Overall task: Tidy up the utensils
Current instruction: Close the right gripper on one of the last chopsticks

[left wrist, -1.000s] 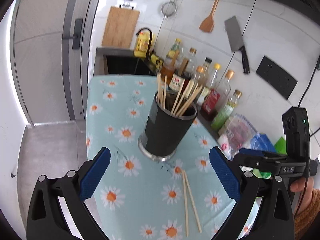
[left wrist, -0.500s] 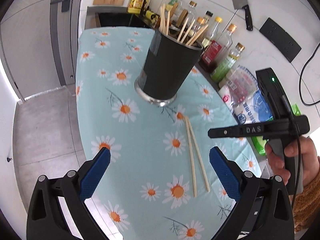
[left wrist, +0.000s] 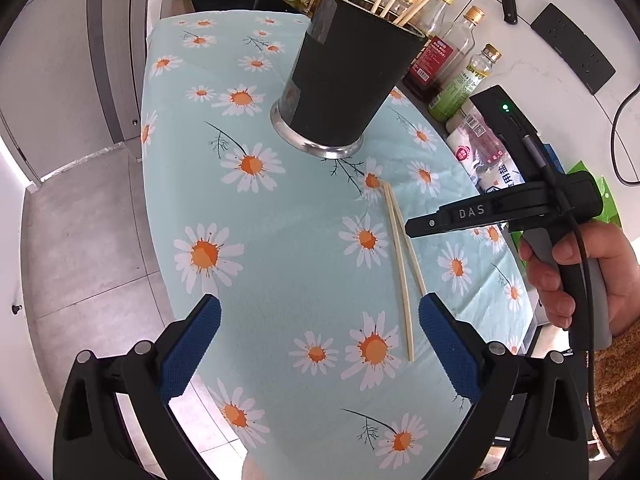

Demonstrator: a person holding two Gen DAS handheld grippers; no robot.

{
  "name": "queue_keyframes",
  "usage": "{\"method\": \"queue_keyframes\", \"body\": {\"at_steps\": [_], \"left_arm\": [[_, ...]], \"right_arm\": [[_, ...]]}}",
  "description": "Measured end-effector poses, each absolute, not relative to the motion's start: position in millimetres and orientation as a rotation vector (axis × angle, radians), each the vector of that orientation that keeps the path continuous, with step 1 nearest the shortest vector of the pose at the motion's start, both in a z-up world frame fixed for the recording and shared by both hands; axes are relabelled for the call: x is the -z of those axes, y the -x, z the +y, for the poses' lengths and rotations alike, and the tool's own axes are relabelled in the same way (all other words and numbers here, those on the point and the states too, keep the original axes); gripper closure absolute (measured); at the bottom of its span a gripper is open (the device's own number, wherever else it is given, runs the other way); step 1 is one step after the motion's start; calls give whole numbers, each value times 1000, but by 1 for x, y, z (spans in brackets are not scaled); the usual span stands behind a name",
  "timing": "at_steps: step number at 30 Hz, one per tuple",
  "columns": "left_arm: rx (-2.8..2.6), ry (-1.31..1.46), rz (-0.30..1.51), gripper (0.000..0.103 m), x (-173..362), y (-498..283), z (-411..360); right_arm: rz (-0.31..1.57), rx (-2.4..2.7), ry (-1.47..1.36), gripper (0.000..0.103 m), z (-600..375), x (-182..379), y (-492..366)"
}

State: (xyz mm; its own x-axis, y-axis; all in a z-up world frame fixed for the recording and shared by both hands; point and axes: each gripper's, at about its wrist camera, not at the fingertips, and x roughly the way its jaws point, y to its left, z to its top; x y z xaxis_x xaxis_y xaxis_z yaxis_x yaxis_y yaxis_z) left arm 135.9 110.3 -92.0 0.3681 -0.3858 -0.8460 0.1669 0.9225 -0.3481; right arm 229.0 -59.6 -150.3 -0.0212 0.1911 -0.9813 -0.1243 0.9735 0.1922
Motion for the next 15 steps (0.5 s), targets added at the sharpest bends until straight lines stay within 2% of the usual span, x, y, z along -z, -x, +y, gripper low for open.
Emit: {"method": "queue_keyframes", "body": {"at_steps": [10, 15], "left_arm": [[389, 172, 1203, 6, 107, -146, 106], [387, 148, 1202, 6, 106, -147, 101]], "right_arm": [[1608, -197, 76, 89, -27, 169, -241], [1600, -161, 132, 96, -12, 173, -241]]}}
